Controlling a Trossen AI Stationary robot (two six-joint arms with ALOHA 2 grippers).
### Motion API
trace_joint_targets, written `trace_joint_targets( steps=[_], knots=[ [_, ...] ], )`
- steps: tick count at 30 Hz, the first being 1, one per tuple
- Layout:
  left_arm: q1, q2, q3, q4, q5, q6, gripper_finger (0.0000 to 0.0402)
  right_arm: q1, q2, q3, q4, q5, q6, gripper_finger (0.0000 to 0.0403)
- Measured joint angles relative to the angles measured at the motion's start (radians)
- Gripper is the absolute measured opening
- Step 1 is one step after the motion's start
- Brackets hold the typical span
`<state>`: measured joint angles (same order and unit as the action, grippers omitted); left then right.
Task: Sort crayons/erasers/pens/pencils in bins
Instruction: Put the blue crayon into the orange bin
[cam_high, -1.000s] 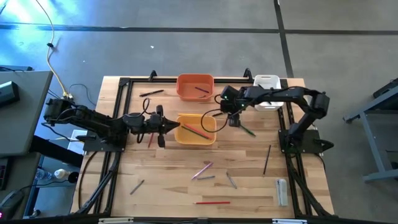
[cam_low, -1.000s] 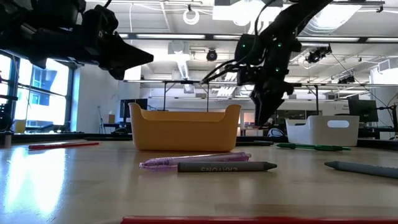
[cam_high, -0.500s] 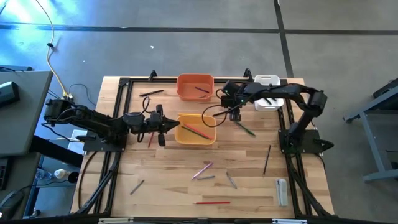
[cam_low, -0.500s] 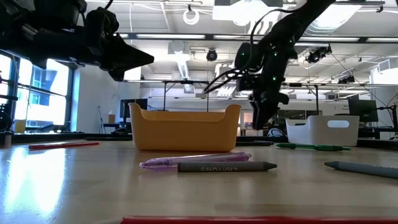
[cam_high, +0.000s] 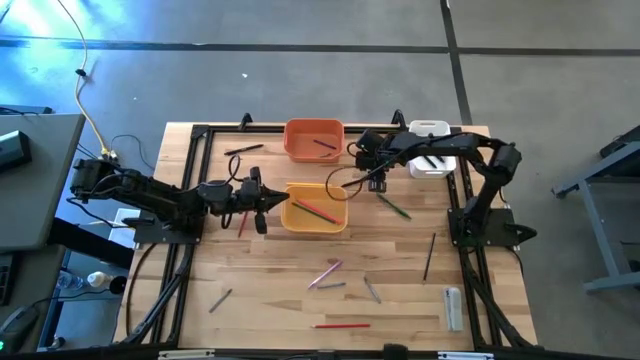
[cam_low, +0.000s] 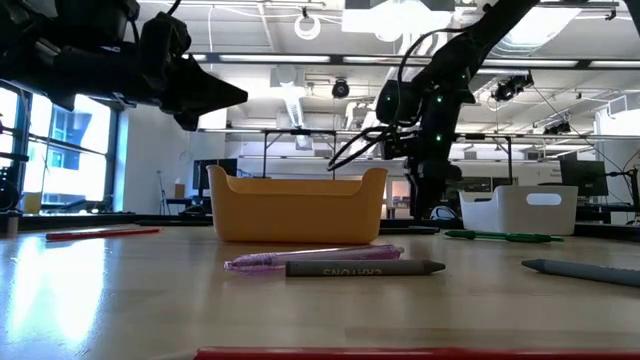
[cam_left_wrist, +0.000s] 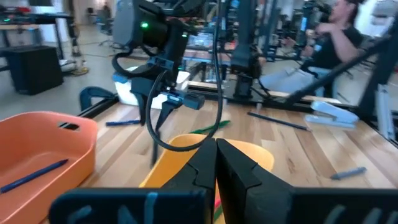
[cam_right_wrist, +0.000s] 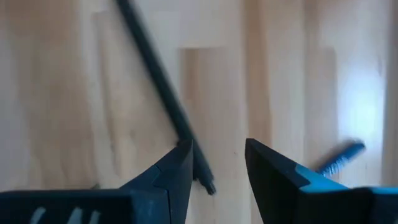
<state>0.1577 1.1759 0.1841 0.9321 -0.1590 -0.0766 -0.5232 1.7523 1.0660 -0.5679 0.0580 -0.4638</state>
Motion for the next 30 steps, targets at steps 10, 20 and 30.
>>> trace_joint_targets(
  steps=[10, 20, 30],
  knots=[
    [0.0, 0.0, 0.0, -0.003, -0.057, -0.009, 0.0, -0.177, 0.0, 0.0, 0.019, 0.012, 0.312, 0.0138],
    [0.0, 0.0, 0.0, -0.023, -0.099, 0.001, 0.0, -0.275, 0.025, 0.0, 0.098, -0.068, 0.483, 0.0138],
    [0.0, 0.0, 0.0, -0.037, -0.099, -0.017, 0.0, -0.275, 0.126, 0.002, 0.15, -0.051, 0.51, 0.013]
  ],
)
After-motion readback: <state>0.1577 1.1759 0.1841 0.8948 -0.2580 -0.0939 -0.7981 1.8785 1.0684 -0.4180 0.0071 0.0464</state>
